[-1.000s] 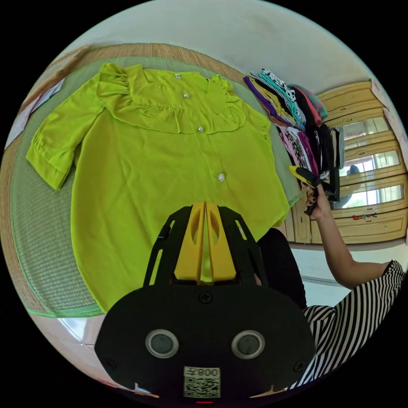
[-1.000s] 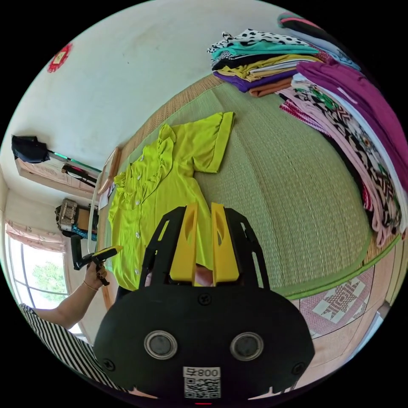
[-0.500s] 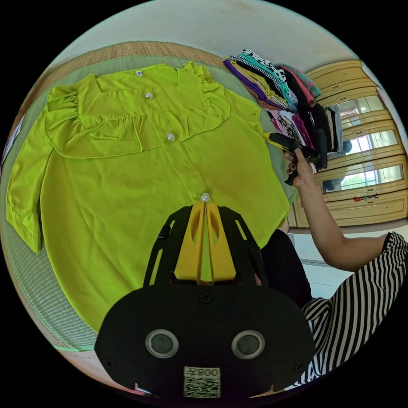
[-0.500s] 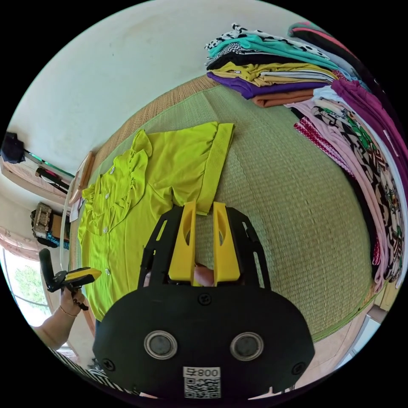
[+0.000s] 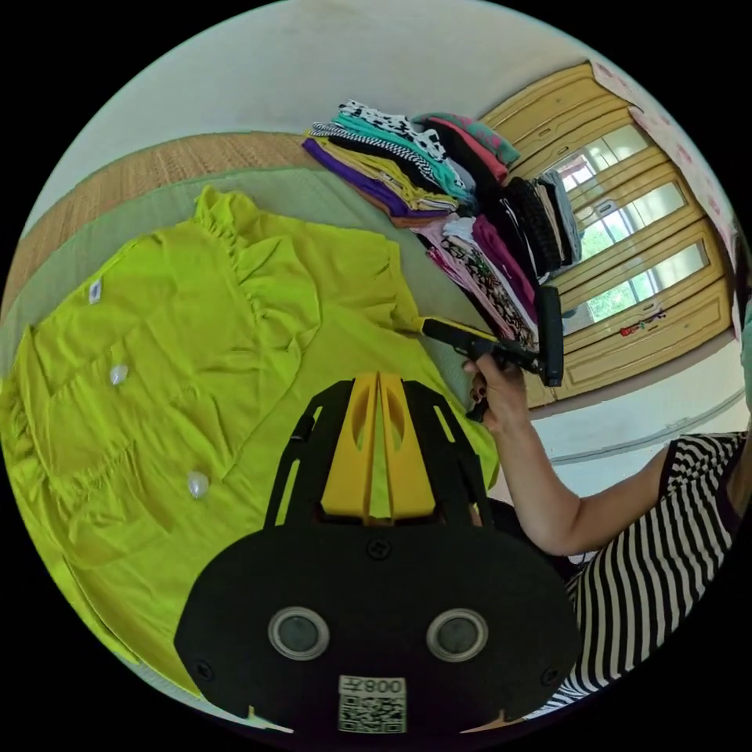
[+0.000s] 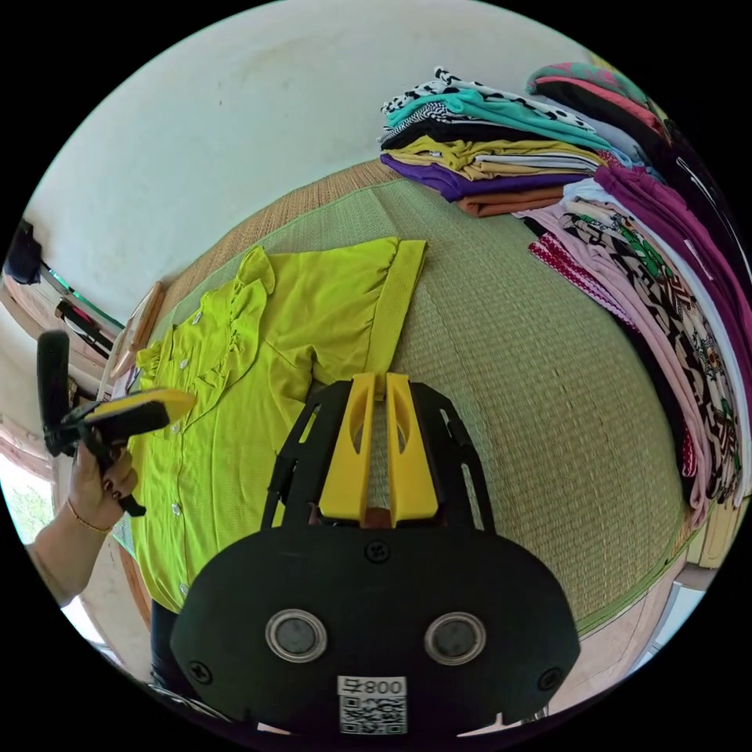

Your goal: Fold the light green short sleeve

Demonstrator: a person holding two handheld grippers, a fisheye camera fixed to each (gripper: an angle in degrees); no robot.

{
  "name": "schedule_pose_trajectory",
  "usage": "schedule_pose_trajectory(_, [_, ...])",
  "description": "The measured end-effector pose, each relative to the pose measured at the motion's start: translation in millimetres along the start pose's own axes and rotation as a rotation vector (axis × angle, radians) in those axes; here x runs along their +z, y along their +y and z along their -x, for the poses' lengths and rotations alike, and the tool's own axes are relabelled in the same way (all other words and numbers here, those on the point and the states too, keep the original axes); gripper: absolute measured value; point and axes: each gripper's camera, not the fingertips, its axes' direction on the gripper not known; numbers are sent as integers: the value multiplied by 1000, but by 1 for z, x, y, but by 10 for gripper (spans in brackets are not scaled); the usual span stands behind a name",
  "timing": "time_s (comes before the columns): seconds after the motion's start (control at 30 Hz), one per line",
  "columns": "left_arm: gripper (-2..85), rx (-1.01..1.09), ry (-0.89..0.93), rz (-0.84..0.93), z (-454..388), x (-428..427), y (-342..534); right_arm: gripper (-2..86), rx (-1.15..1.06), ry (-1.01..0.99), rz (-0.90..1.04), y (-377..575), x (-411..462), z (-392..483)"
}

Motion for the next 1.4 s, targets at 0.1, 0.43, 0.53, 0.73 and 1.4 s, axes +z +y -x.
schedule_pose_trajectory(0.1, [29, 102, -29, 7, -24, 15, -64, 22, 16, -29, -3, -2, 3, -4])
schedule_pose_trajectory(0.43, [75, 247, -170, 84, -95, 80, -239, 10, 70, -62, -18, -12, 11, -8])
schedule_pose_trajectory(0.53, [76, 281, -248, 122, -110, 95, -265, 9, 77, -79, -20, -15, 13, -12])
schedule_pose_trajectory(0.73, [61, 327, -371, 145, -130, 104, -290, 9, 96, -126, -22, -21, 18, -21])
schedule_pose_trajectory(1.4, [8, 190, -107, -57, -72, 20, -322, 4, 65, -287, -127, -37, 19, -37])
